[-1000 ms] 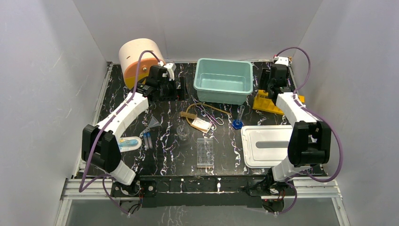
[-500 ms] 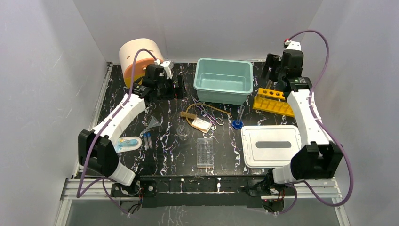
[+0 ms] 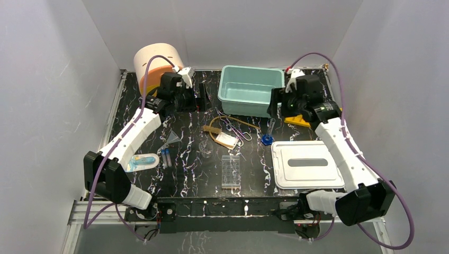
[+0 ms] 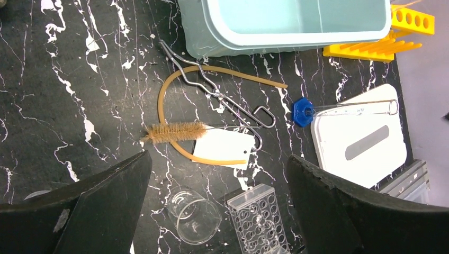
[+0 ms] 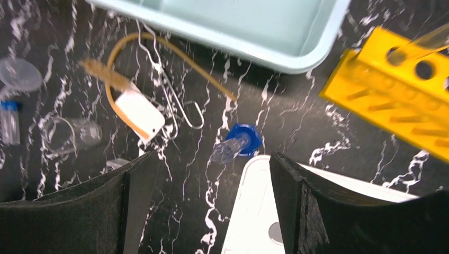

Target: Organize the chemistry lab equipment

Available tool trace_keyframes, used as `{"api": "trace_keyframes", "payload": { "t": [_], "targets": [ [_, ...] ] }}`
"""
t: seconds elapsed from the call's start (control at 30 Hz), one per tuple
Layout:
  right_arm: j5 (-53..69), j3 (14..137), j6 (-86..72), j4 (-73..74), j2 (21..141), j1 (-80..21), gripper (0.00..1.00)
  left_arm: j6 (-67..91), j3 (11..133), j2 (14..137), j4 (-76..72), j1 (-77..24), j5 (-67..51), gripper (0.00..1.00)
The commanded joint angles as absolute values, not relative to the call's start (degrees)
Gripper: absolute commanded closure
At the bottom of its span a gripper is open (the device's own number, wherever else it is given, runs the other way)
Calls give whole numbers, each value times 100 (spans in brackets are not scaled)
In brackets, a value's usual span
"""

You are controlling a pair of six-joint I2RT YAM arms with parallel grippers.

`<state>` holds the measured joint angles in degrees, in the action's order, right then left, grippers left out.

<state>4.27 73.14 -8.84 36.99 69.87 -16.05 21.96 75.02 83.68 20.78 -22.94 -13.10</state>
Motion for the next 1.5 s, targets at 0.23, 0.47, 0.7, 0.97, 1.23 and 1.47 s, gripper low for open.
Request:
{"api": "trace_keyframes", "payload": {
  "t": [0.23, 0.47, 0.7, 0.97, 1.23, 1.47],
  "targets": [
    [-1236, 6902, -2453, 4227, 7375, -2382, 25, 2459, 7369, 8095, 1991, -2253, -1300, 2],
    [-1767, 6989, -3124, 4296, 7845, -2935, 36, 2466, 7305, 8103, 1956, -2256, -1275, 2],
    [-2990, 7226, -3750, 4652, 8309, -3231, 36, 2460, 7271, 8121, 1933, -2256, -1241, 2],
    [-3022, 7552, -3745, 4431, 8571, -3239, 43, 2418, 7290, 8147, 1964, -2253, -1206, 2],
    [-3037, 7791, -3888, 4634, 8834, -3243, 58, 2416, 7300, 8178, 1993, -2252, -1169, 2],
    [-2923, 7918, -3757, 4830, 8921, -3233, 68, 2379, 7340, 8174, 1982, -2258, -1213, 2]
  ]
}}
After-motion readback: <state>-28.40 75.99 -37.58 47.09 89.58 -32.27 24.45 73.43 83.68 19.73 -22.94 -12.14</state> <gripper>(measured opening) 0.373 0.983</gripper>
